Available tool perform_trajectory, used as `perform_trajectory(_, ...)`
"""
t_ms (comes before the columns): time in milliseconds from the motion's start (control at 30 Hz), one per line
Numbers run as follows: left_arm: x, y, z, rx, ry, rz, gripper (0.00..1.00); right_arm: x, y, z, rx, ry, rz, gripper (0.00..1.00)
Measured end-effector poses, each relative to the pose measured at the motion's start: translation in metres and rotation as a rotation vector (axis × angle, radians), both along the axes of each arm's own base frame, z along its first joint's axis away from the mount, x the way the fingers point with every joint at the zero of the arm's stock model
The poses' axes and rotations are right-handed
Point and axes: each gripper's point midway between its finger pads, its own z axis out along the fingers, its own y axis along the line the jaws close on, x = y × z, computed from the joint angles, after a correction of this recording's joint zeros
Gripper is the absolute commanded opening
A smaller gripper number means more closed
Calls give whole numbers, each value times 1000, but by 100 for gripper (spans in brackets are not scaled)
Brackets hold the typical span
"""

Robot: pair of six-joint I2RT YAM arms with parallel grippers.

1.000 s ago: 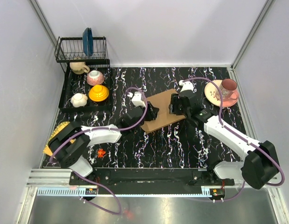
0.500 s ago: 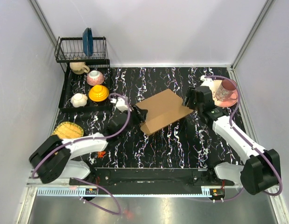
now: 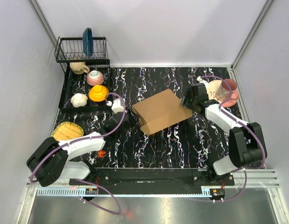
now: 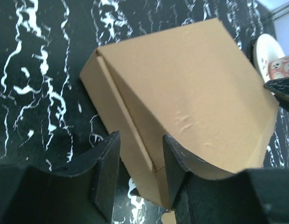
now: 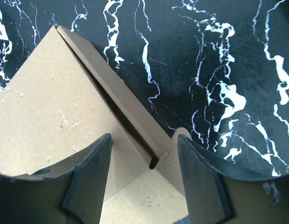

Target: Fold the paper box

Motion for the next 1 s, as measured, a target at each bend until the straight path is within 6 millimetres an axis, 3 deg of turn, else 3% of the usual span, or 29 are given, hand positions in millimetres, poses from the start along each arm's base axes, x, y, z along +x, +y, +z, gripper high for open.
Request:
perform_trajectory(167, -8, 5, -19, 14, 72, 1, 35, 1, 11, -6, 49, 16, 38, 63)
perform_trajectory(400, 1, 14, -31, 17, 125, 7, 33, -11, 26, -16, 139, 30, 73, 63)
perform_trajectory(833, 28, -15, -52, 10, 229, -117, 38, -38, 34, -9, 236, 35, 103, 62)
perform_trajectory(1000, 43, -12, -61, -31, 279, -151, 42, -48, 35, -6, 257, 40, 111, 63)
